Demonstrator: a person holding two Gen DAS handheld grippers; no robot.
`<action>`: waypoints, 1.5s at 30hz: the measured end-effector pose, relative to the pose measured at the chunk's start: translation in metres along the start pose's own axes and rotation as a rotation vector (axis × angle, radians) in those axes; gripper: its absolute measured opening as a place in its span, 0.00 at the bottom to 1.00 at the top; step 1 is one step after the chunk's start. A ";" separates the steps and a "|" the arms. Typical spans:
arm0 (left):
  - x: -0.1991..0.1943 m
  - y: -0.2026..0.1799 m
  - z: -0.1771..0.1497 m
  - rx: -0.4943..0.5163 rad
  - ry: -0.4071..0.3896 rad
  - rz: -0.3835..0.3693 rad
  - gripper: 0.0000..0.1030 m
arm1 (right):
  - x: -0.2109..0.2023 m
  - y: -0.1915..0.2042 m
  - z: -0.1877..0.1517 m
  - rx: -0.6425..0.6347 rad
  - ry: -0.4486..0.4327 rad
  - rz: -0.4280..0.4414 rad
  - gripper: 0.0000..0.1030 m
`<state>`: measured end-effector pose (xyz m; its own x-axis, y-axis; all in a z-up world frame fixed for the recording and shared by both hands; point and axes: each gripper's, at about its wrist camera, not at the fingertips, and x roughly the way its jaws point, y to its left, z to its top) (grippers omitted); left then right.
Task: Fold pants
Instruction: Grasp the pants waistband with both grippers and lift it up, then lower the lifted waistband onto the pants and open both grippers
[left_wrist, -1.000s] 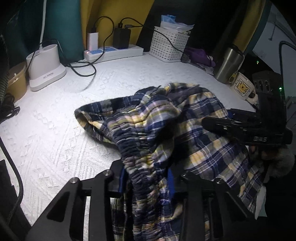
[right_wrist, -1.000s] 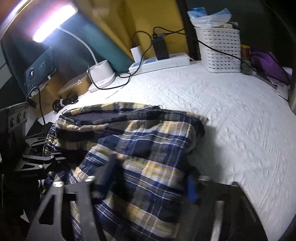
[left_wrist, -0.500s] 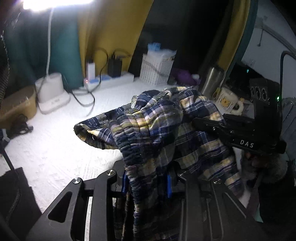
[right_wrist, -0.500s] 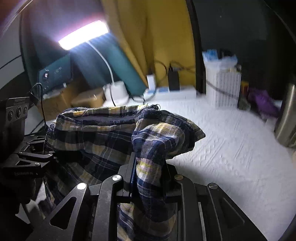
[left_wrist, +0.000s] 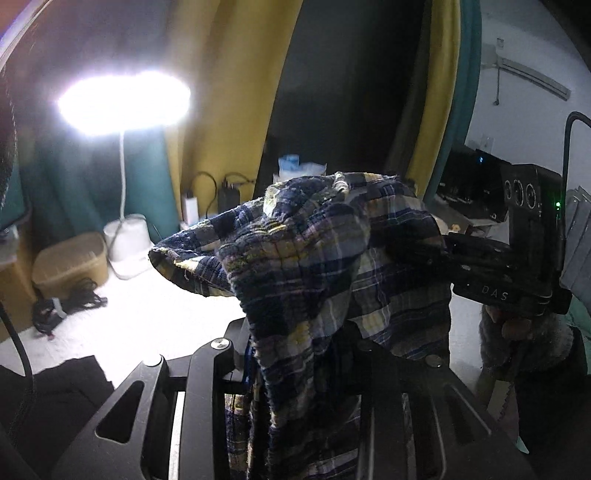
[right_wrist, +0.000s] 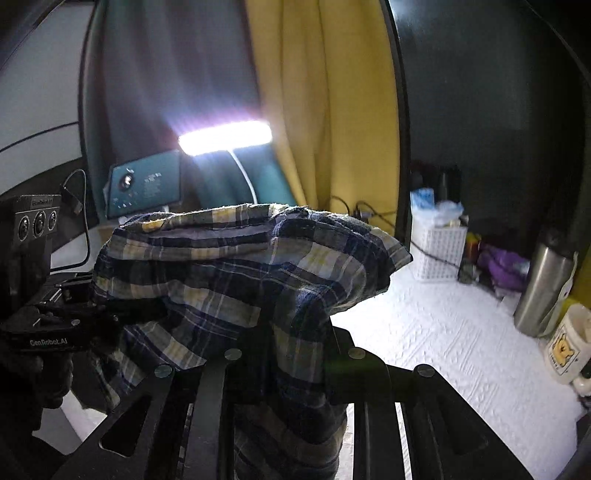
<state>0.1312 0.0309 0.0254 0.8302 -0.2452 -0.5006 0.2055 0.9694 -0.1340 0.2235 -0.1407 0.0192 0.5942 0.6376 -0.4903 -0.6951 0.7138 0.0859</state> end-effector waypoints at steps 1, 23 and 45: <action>-0.006 -0.001 0.001 0.004 -0.011 0.004 0.28 | -0.005 0.005 0.002 -0.006 -0.014 0.001 0.21; -0.115 0.035 -0.024 0.037 -0.152 0.202 0.28 | -0.010 0.103 0.027 -0.094 -0.095 0.155 0.21; -0.018 0.140 -0.063 -0.132 0.117 0.241 0.28 | 0.148 0.100 -0.009 0.014 0.198 0.246 0.21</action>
<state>0.1128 0.1705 -0.0379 0.7803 -0.0148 -0.6253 -0.0656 0.9923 -0.1053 0.2384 0.0225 -0.0528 0.3176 0.7240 -0.6123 -0.8019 0.5497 0.2341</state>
